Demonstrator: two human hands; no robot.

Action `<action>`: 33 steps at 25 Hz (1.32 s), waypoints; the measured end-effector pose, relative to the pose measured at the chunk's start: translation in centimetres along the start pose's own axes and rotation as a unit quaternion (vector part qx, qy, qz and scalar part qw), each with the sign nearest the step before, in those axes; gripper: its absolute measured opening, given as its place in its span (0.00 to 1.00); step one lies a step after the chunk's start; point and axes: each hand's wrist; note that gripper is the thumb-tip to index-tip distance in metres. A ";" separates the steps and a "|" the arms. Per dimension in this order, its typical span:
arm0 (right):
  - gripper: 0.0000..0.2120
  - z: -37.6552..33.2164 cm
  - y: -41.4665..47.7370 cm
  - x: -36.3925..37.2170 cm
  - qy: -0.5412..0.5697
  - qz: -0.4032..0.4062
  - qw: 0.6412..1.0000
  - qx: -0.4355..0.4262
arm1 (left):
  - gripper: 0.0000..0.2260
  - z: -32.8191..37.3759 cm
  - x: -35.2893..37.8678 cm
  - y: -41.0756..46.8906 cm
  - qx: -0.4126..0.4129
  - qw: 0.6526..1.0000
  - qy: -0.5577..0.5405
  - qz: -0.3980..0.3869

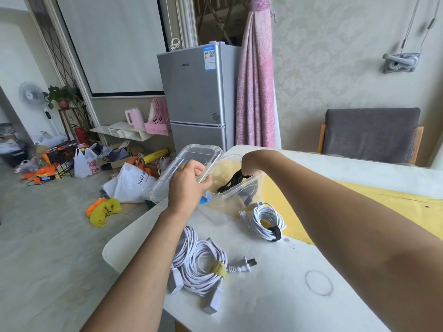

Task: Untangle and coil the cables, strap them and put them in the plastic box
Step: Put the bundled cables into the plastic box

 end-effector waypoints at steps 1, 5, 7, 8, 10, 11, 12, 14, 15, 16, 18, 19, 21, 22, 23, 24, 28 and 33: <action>0.12 -0.1 0.3 0.5 0.016 0.017 1.000 0.012 | 0.11 0.0 0.0 0.1 0.000 1.000 0.008 -0.015; 0.23 -1.0 1.3 1.9 0.002 0.032 0.998 0.063 | 0.16 0.2 -0.2 0.4 -0.038 0.996 -0.001 -0.078; 0.19 -1.5 1.9 2.3 -0.016 0.033 0.994 0.099 | 0.16 0.3 -0.1 0.4 -0.056 0.995 -0.008 -0.085; 0.18 -1.9 2.2 2.5 -0.020 0.054 0.993 0.108 | 0.16 0.4 -0.1 0.3 -0.059 0.995 -0.007 -0.086; 0.16 -2.4 2.9 2.8 -0.036 0.094 0.989 0.105 | 0.15 0.3 0.0 0.6 -0.064 0.994 -0.005 -0.090; 0.15 -2.5 3.2 2.9 -0.049 0.103 0.989 0.095 | 0.15 0.3 0.1 0.6 -0.072 0.993 -0.008 -0.090; 0.15 -2.4 3.4 3.0 -0.062 0.110 0.988 0.086 | 0.15 0.3 0.1 0.6 -0.085 0.992 -0.019 -0.090; 0.15 -2.1 4.0 2.8 -0.065 0.120 0.988 0.068 | 0.16 0.4 0.2 0.5 -0.134 0.984 -0.070 -0.090; 0.15 -1.9 4.4 2.7 -0.055 0.119 0.990 0.058 | 0.16 0.4 0.3 0.5 -0.157 0.979 -0.098 -0.090; 0.15 -1.6 4.6 2.8 -0.042 0.111 0.992 0.046 | 0.16 0.4 0.4 0.4 -0.170 0.974 -0.115 -0.090; 0.13 -0.9 4.7 2.6 -0.014 0.050 0.998 0.027 | 0.17 0.4 0.5 0.2 -0.176 0.973 -0.123 -0.086; 0.09 -0.4 4.9 2.6 -0.013 0.004 1.000 0.019 | 0.17 0.4 0.6 0.2 -0.177 0.973 -0.122 -0.083; 0.05 0.3 4.9 2.4 -0.002 -0.060 0.998 0.012 | 0.17 0.3 0.8 0.3 -0.181 0.973 -0.120 -0.079; 0.06 0.4 5.1 2.4 0.007 -0.072 0.997 0.008 | 0.17 0.2 0.9 0.3 -0.184 0.972 -0.119 -0.079; 0.05 0.5 5.0 2.4 0.014 -0.066 0.998 0.003 | 0.17 0.2 1.0 0.4 -0.188 0.971 -0.122 -0.079; 0.04 0.4 4.9 2.3 0.019 -0.041 0.999 -0.006 | 0.17 0.1 1.1 0.4 -0.191 0.970 -0.125 -0.079; 0.06 0.2 1.6 1.1 0.050 0.188 0.981 -0.027 | 0.18 0.0 1.2 0.6 -0.188 0.973 -0.113 -0.074; 0.18 2.2 -7.0 3.2 0.052 0.174 0.983 -0.040 | 0.17 0.1 1.1 0.5 -0.176 0.976 -0.098 -0.079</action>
Point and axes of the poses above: each hand's wrist, its own y-axis towards the middle knuckle, its own x-axis out of the palm, z = x × y, and after that the axes turned 13 degrees about -x, right-handed
